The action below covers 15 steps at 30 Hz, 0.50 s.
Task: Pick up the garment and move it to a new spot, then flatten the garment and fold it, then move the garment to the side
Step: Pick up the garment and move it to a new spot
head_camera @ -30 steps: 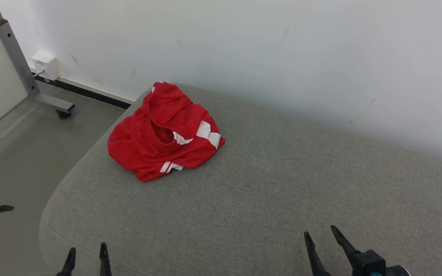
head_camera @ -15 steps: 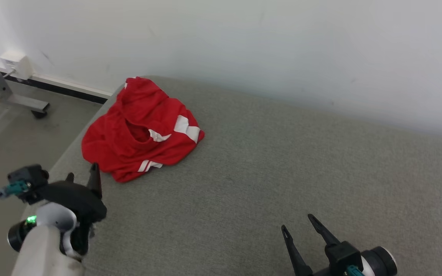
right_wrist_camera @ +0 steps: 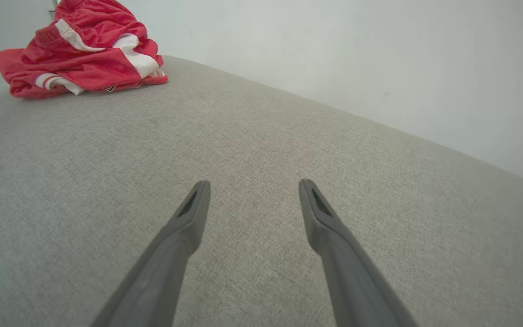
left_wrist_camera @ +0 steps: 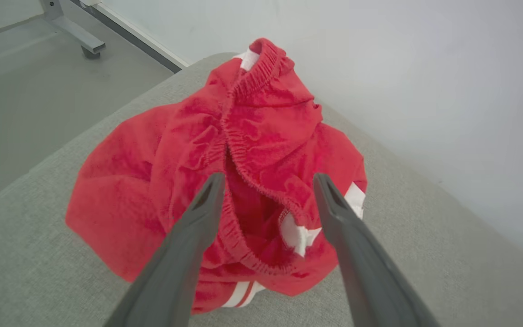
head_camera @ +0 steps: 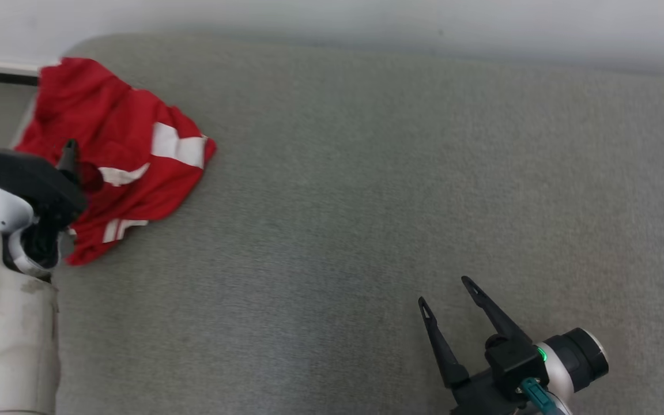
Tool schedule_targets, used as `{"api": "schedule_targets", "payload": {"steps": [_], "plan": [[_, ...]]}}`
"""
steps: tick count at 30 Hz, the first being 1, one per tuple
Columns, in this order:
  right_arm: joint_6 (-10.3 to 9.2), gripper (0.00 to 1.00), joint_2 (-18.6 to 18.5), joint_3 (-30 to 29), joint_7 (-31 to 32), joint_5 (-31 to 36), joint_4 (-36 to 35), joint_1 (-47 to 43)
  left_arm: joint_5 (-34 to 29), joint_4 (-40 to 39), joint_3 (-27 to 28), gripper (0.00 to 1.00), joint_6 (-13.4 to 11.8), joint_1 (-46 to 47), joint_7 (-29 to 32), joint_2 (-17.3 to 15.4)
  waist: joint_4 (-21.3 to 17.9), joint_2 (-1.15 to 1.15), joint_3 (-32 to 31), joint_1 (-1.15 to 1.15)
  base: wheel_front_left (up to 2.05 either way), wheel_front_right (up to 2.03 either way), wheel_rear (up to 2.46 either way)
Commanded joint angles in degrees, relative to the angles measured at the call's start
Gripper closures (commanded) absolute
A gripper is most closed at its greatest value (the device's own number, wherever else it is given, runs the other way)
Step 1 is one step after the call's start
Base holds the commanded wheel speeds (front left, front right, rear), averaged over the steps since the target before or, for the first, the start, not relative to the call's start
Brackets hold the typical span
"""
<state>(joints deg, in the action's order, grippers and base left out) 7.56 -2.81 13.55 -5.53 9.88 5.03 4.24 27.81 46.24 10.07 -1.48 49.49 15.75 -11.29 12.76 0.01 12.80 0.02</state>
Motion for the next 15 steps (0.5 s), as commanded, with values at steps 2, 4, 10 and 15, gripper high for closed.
{"api": "schedule_targets", "payload": {"steps": [2, 4, 10, 15], "plan": [[-0.14, 0.00, -0.1, -0.2, 0.2, 0.4, -0.9, -0.3, -0.8, 0.6, -0.4, 0.00, -0.3, 1.4, 0.6, -1.3, -7.4, -0.01, 8.2, -0.02, 0.00, 0.00, 0.00], [-0.14, 0.00, -0.1, -0.6, 0.3, 0.4, -1.8, -0.2, -1.7, 1.5, -1.0, 0.00, -0.8, 2.1, 1.2, -2.1, -8.0, -0.01, 9.2, -0.02, 0.00, 0.00, 0.00], [-0.14, 0.00, -0.1, -1.5, 0.0, -0.5, -2.5, 0.3, -3.2, 4.4, -2.8, 0.61, -1.6, 2.4, 2.1, -3.4, -8.6, -0.01, 10.1, -0.02, 0.00, 0.00, 0.00], [-0.14, 0.00, -0.1, -1.2, -0.7, -1.8, -1.5, 1.1, -4.0, 4.5, -4.0, 1.00, -0.9, 1.5, 1.1, -3.8, -8.2, -0.01, 8.2, -0.02, 0.00, 0.00, 0.00]]}}
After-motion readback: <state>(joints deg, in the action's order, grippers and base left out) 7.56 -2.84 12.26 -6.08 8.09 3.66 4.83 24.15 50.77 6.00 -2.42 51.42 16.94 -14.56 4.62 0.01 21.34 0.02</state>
